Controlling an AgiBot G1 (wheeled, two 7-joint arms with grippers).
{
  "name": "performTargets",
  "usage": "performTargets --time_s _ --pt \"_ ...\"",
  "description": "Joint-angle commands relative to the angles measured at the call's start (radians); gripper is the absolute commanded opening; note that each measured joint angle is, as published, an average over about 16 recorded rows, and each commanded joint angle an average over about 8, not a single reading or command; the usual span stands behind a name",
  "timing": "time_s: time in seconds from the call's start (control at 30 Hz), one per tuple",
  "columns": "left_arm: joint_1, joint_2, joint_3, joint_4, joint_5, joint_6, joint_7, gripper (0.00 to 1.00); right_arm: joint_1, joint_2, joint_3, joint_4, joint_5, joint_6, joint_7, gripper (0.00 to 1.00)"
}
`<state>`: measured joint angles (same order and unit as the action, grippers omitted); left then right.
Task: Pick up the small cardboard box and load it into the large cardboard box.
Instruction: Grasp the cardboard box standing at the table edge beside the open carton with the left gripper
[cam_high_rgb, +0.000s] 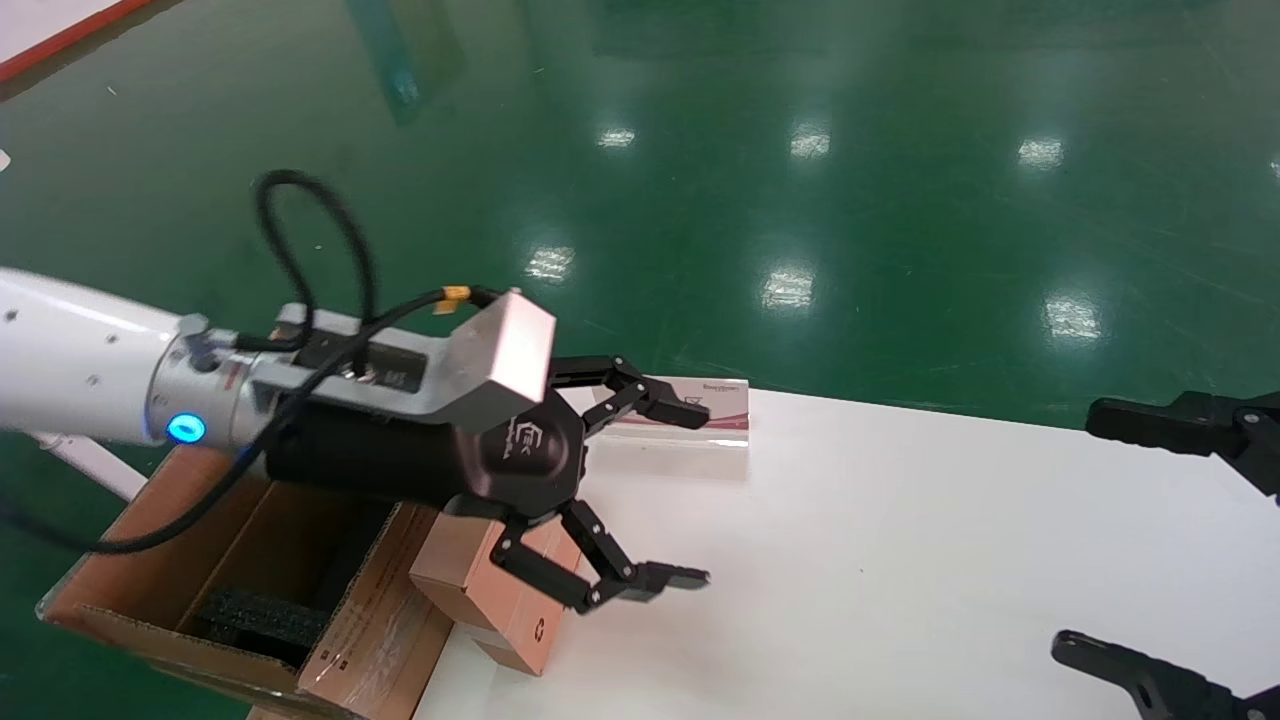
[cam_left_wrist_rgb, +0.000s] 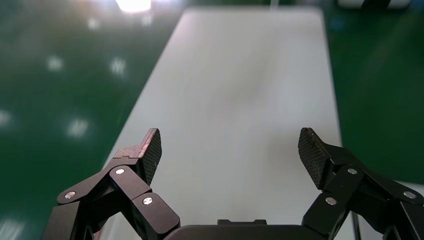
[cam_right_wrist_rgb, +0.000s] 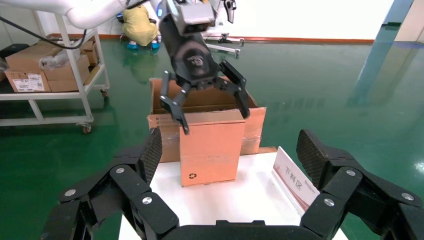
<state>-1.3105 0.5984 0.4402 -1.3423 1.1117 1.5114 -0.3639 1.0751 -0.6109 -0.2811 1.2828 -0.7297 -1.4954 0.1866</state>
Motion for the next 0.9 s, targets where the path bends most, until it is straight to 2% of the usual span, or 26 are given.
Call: performTargets --time_s 0.03,0.27,0.57,0.9 --pt "-0.045 0.005 0.026 -0.001 0.06 0.013 -0.034 1.0 0.0 0.0 0.0 0.0 0.0 0.0 0.0 1.0" --pt "-0.214 0.054 0.181 -0.002 0.244 0.062 -0.183 1.0 0.0 0.0 -0.001 0.0 0.0 0.0 0.0 1.0" --pt "-0.409 0.095 0.413 -0.005 0.403 0.065 -0.405 1.0 0.0 0.001 -0.001 0.0 0.001 0.001 -0.001 1.0" --pt "-0.579 0.12 0.603 -0.015 0.492 0.062 -0.587 1.0 0.0 0.001 -0.002 0.0 0.001 0.001 -0.001 1.0"
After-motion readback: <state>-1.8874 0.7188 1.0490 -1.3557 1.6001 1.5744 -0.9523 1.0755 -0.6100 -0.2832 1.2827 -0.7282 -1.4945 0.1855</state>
